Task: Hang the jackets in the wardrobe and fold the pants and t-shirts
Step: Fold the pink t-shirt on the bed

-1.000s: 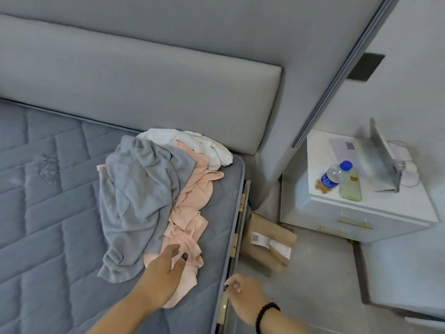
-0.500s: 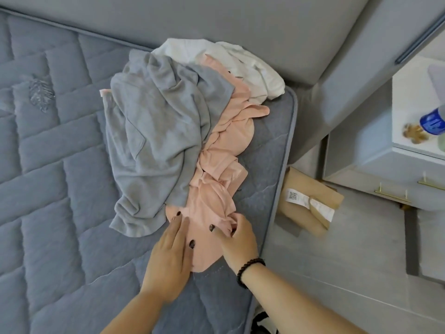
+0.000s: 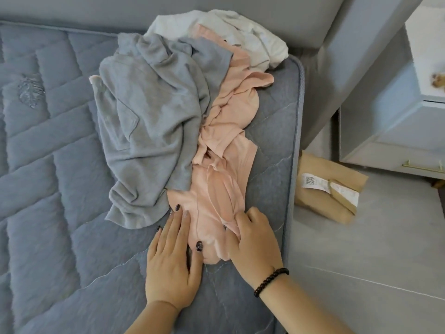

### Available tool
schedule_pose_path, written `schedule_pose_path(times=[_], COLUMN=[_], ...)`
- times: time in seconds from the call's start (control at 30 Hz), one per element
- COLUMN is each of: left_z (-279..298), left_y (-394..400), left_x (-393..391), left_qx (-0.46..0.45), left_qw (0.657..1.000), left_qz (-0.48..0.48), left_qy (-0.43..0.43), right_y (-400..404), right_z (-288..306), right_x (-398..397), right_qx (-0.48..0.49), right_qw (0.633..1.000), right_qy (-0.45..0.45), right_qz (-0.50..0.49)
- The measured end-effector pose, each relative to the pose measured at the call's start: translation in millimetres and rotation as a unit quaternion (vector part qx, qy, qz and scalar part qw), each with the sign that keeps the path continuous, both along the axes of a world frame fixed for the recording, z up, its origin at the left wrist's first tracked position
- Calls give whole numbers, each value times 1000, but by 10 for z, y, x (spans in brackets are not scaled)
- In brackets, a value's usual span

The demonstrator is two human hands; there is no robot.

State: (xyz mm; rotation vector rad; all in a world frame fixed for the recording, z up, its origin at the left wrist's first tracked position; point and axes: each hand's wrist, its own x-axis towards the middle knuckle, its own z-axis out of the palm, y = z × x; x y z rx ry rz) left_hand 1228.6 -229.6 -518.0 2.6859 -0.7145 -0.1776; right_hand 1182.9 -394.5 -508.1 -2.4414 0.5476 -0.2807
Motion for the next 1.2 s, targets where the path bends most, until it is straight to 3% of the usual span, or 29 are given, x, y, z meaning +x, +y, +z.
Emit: schedule_pose_path(times=[0.2,0.43,0.53,0.77,0.9,1.07,1.2], left_z=[-73,-49,-64,52,224,441,797], left_y=[48,138,482,1607,1773,1908,1807], left_x=[4,-112,-256,-832,-1054,-1178,-1000], left_qx=[-20,1,46,68,-17,-117,-161], left_qw=[999,997,992,979,992,974,977], left_qz=[-11,-48,-93,-181,-128,-136,-115], left_qy=[-47,-57,-76,-64,5,137,82], right_y=[63,782,1228,2296,2457,2504,2526], right_z=[-45,203,348,717,1080,1713,2252], right_x=[-76,-578,-774,-1451,-1851,-2378,-2652], right_qx=[-80,-169,-91,37,108,150,174], right_qw=[996,977,972,954,969,975,960], right_qy=[-38,129,216,296,208,72,-72], right_qz=[-1,-1,-12,-14,-74,-148,-206])
